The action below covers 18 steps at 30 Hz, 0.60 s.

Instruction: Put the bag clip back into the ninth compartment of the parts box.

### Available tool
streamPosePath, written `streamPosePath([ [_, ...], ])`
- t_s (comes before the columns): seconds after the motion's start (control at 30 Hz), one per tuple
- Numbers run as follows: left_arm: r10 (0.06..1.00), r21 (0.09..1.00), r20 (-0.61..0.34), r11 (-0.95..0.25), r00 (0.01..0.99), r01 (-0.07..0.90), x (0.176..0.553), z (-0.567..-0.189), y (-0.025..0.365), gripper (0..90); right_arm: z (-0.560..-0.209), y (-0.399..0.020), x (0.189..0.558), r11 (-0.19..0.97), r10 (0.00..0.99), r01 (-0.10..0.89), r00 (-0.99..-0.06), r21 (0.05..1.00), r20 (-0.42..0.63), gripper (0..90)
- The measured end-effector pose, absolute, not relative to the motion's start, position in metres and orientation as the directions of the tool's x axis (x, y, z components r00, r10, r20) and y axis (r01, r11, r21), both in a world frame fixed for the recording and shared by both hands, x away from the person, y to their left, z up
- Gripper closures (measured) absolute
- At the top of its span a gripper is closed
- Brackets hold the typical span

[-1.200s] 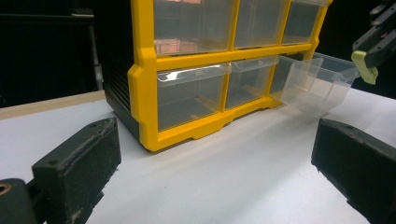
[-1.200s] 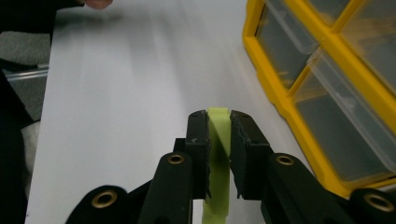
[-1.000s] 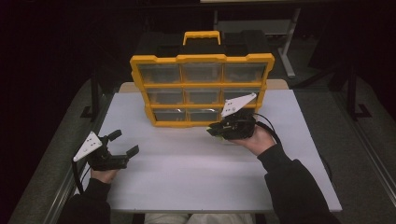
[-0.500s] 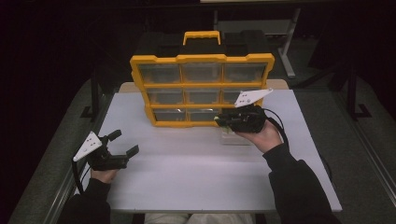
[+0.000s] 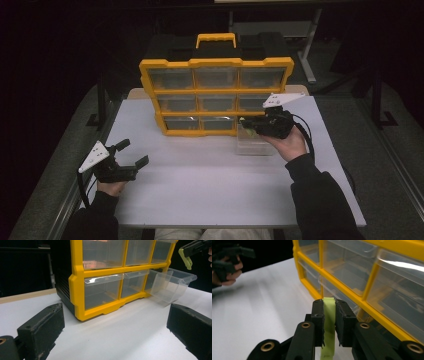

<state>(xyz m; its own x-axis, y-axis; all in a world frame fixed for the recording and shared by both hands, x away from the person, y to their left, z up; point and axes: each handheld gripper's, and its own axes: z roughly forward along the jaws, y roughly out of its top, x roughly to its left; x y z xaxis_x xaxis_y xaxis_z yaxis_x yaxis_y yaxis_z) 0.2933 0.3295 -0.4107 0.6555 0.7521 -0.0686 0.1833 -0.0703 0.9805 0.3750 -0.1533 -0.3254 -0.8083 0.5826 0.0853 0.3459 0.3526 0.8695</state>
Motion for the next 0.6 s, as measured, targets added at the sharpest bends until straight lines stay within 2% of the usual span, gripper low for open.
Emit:
streamPosePath([
  [0.4,0.754,0.981,-0.064,-0.073,0.654,0.181,0.293,-0.410,0.330,1.2,-0.335,-0.166,0.384,0.278,0.677,0.452,-0.718,0.848,0.160,76.3],
  [0.6,0.754,0.980,-0.065,-0.074,0.654,0.183,0.293,-0.411,0.329,1.2,-0.346,-0.166,0.391,0.286,0.695,0.489,-0.698,0.824,0.173,76.3],
])
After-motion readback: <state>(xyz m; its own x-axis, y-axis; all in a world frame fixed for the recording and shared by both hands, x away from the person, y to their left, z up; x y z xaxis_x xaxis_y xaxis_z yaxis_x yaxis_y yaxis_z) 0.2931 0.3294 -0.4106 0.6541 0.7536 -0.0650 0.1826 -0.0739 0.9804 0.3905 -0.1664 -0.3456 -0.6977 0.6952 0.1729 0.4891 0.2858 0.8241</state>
